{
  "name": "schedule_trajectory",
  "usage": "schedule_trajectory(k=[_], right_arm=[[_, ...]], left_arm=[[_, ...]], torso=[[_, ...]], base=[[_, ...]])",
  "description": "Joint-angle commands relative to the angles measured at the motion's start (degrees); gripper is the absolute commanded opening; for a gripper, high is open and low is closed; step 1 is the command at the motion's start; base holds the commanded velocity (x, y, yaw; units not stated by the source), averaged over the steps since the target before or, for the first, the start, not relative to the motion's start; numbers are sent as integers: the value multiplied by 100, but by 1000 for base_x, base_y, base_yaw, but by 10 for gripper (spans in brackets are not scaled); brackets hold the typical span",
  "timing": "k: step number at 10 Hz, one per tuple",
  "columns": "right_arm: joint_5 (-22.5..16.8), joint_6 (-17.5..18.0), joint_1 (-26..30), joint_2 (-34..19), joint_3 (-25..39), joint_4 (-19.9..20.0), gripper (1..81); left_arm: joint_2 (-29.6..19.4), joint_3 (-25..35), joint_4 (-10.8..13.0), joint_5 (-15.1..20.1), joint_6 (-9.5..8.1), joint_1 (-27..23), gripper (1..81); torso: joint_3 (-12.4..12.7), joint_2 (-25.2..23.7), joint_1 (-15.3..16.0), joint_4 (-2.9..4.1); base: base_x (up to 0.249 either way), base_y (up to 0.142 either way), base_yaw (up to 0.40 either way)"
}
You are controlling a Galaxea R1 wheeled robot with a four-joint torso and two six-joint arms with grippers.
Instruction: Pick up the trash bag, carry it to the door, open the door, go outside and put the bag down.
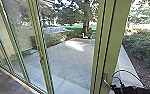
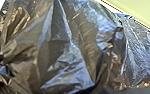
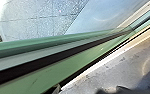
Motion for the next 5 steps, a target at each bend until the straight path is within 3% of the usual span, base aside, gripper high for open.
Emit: schedule_trajectory(k=[1,5], right_arm=[[-103,81,692,345,139,-44,811],[81,55,745,336,113,-44,811]], left_arm=[[-37,24,-28,386,-16,-126,10],[-46,24,-28,386,-7,-108,10]], torso=[[-166,0,7,0],[-473,-2,7,0]], base=[[0,0,0],[0,0,0]])
